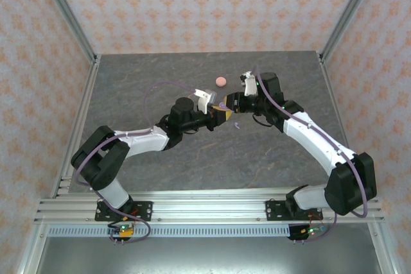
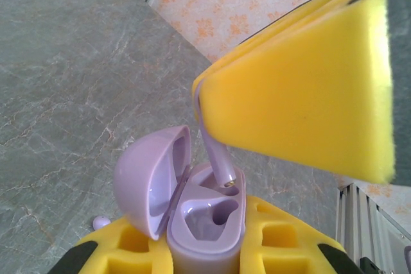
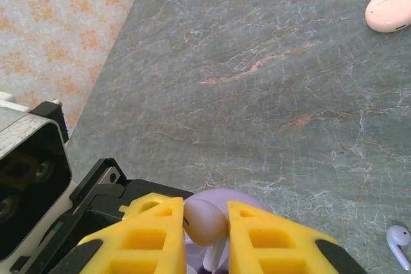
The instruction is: Insert wireless bluetooth earbuds into charging case
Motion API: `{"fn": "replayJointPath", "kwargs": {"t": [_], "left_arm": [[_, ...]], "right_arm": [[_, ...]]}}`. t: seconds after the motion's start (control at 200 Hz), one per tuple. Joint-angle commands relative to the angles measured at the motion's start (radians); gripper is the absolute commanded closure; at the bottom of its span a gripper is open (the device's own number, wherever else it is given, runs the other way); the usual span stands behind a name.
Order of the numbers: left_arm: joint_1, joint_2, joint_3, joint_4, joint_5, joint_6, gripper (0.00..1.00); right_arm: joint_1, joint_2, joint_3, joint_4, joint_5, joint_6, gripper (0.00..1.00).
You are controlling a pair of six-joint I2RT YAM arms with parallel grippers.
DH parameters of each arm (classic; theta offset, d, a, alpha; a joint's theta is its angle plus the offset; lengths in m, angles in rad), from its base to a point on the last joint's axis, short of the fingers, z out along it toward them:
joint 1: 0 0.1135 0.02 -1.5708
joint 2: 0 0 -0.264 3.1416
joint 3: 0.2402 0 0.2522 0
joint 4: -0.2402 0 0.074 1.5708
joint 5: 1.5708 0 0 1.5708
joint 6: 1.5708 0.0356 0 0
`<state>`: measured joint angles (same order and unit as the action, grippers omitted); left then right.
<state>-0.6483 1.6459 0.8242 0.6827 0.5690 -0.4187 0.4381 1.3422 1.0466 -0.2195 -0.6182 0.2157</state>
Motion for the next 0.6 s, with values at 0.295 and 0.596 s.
{"fn": "replayJointPath", "kwargs": {"t": [0.295,0.596], "left_arm": [[-0.008,0.0,0.05,-0.033,-0.012,-0.006,1.0],[-0.008,-0.006,0.056,-0.043,-0.014,-0.002,1.0]], "right_arm": [[0.009,-0.009,-0.026,0.0,-0.012,-0.029,0.8],[0.008,-0.021,-0.038,-0.017,0.01,-0.045,0.8]]}}
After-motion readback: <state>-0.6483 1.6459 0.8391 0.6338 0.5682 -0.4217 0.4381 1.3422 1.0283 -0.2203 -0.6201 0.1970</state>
